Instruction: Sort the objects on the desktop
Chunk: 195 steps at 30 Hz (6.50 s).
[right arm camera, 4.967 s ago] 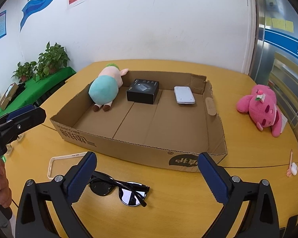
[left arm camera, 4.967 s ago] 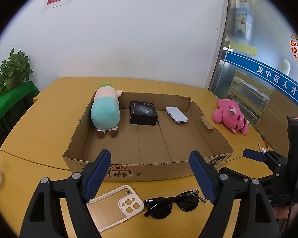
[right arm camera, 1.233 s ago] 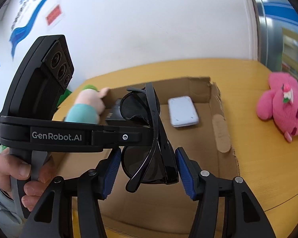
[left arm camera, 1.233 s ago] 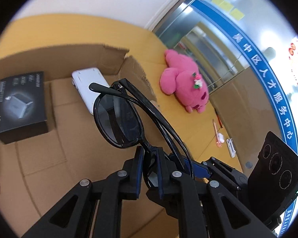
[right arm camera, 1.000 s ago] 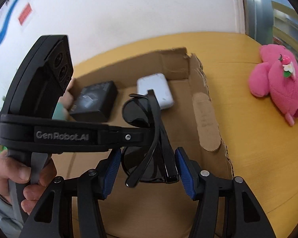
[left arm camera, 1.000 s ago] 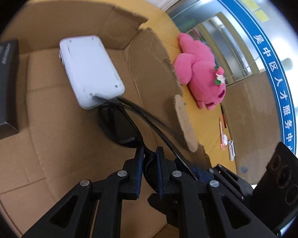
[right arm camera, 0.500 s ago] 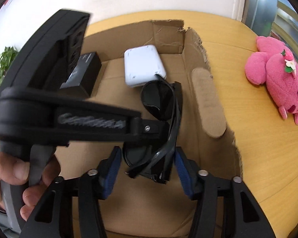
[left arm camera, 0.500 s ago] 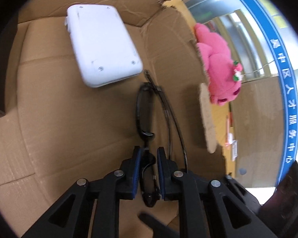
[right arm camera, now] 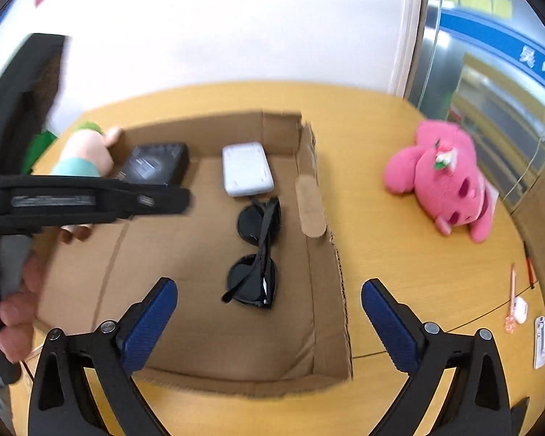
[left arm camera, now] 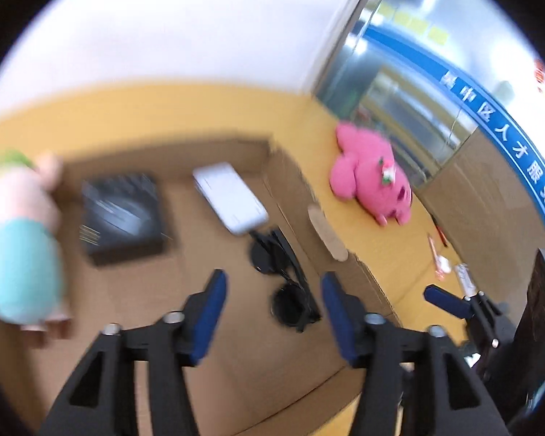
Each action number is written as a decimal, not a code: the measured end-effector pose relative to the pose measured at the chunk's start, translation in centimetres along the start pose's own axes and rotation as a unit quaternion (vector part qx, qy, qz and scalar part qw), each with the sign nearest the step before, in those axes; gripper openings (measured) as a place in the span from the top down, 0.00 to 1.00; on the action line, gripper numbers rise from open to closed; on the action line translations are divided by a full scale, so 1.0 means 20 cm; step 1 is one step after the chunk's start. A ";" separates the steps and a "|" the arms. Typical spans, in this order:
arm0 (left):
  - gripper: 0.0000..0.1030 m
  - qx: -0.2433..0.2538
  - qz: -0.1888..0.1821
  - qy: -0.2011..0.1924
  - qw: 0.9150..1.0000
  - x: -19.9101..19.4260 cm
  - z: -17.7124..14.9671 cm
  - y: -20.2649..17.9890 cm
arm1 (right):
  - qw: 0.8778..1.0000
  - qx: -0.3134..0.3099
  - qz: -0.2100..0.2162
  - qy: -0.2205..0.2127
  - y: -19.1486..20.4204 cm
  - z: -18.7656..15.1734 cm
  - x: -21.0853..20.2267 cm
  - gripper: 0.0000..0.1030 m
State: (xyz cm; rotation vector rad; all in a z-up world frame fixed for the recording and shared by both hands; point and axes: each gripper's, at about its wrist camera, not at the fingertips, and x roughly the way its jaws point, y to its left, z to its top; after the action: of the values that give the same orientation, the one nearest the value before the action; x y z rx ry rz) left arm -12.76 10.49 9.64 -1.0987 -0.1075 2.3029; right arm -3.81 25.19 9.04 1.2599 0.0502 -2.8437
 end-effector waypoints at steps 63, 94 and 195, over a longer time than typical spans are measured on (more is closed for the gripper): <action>0.25 -0.245 0.185 0.044 0.951 -0.64 -1.36 0.70 | 0.953 -0.161 0.249 0.064 1.02 -0.59 0.20 0.21; 0.94 -0.189 0.252 -0.027 0.949 -0.88 -1.23 0.60 | 0.958 -0.151 0.241 0.024 0.99 -0.62 0.02 0.93; 0.01 0.003 0.286 -0.203 0.936 -0.35 -0.85 0.42 | 0.976 -0.041 0.077 -0.200 0.27 -0.45 0.12 0.00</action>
State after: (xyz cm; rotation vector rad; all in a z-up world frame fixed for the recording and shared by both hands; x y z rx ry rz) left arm -0.66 -3.15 0.68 -0.6865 0.0738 3.0294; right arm 1.50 20.05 1.08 0.6289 0.0561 -2.8623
